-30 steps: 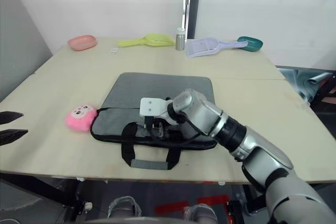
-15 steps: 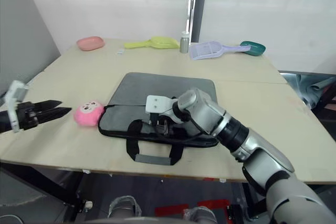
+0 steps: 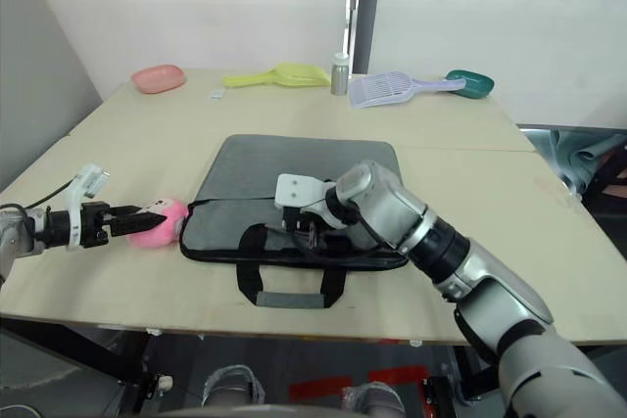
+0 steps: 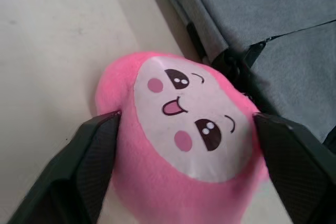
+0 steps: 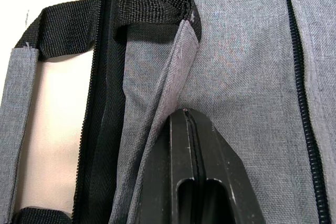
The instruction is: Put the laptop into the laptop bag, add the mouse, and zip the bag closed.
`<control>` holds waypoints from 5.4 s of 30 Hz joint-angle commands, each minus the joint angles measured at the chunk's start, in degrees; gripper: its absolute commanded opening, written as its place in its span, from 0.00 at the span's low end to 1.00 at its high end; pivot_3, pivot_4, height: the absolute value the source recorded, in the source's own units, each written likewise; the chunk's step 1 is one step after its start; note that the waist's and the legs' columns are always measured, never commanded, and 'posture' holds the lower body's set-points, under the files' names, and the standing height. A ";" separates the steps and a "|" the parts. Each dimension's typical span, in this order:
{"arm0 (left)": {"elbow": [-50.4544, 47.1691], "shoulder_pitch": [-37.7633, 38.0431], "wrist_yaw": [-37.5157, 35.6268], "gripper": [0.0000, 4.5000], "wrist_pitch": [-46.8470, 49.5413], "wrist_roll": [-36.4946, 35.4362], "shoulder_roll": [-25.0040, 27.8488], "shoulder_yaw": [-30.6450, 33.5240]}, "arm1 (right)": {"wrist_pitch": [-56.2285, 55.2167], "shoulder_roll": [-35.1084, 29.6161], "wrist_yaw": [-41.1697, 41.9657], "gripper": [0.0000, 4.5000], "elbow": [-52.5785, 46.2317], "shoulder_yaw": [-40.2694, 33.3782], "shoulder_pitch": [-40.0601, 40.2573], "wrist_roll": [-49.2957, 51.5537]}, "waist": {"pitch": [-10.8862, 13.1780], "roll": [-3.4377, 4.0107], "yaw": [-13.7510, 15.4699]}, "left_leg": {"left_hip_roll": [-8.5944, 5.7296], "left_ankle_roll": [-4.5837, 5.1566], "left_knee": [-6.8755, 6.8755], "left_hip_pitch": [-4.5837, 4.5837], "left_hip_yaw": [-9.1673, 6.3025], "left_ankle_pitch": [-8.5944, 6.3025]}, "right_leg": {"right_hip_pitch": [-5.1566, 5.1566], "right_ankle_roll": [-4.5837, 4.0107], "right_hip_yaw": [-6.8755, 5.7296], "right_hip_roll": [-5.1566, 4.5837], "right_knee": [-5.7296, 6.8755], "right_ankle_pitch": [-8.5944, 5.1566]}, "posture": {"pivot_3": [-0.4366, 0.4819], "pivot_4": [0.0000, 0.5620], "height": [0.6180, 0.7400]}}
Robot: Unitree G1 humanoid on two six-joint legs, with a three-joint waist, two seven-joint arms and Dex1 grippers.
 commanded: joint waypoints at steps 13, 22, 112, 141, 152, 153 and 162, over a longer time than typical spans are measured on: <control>-18.90 17.19 -5.37 0.01 -0.44 1.44 8.38 -0.90 | 2.65 -1.48 -0.73 0.00 -1.41 -1.14 1.44 -0.54 | 0.05 0.14 -0.31 | 0.01 -0.01 -0.20 0.04 0.08 -0.01 | -0.02 0.07 0.04 0.00 -0.19 -0.05 | 0.48 0.27 1.00; -32.88 23.46 -3.21 0.01 5.13 -6.41 6.47 4.33 | 2.60 -0.96 0.09 0.00 -0.79 -0.53 0.94 -0.55 | 0.16 0.36 -0.54 | 0.02 -0.02 -0.37 0.08 0.16 -0.02 | -0.09 0.19 0.12 0.03 -0.24 -0.14 | 0.48 0.27 1.00; -54.99 36.92 15.89 0.39 6.58 -13.26 -8.98 -0.26 | -3.55 15.55 -2.60 0.00 14.80 1.34 -4.32 -6.96 | 0.15 1.25 -2.16 | 0.19 -0.14 -1.34 0.40 1.03 -0.02 | -0.52 0.17 0.61 0.18 -0.55 0.04 | 0.48 0.27 1.00; -32.15 22.62 8.89 1.00 12.34 -31.06 1.98 27.90 | 8.95 -0.41 0.48 0.06 11.00 -30.73 -13.31 14.94 | 1.11 0.89 -1.05 | 0.96 -0.86 -1.27 -1.24 0.32 0.88 | -2.02 0.26 0.05 1.26 -1.14 1.26 | 0.48 0.27 1.00; -23.98 26.92 5.33 1.00 11.62 -23.20 6.91 24.98 | 19.41 -20.94 -1.71 0.88 9.75 -45.54 -1.09 21.90 | 1.10 0.85 0.52 | 0.97 -0.59 -0.90 -0.92 0.39 0.45 | -1.65 -0.15 0.20 1.15 -1.10 1.02 | 0.48 0.27 1.00; -23.73 27.19 4.80 1.00 11.43 -22.48 7.45 24.56 | 19.88 -21.88 -1.89 0.95 10.05 -46.61 0.10 22.57 | 1.10 0.85 0.48 | 0.95 -0.58 -0.88 -0.78 0.44 0.45 | -1.52 -0.14 0.25 1.12 -1.09 1.02 | 0.48 0.27 1.00; -27.24 24.52 7.97 1.00 18.21 -25.49 4.21 23.35 | 24.30 -23.43 -7.02 0.99 16.36 -55.40 6.83 26.87 | 1.07 0.91 0.07 | 0.95 -0.52 -0.58 -0.48 0.55 0.47 | -1.39 -0.14 0.43 1.11 -0.70 1.02 | 0.48 0.27 1.00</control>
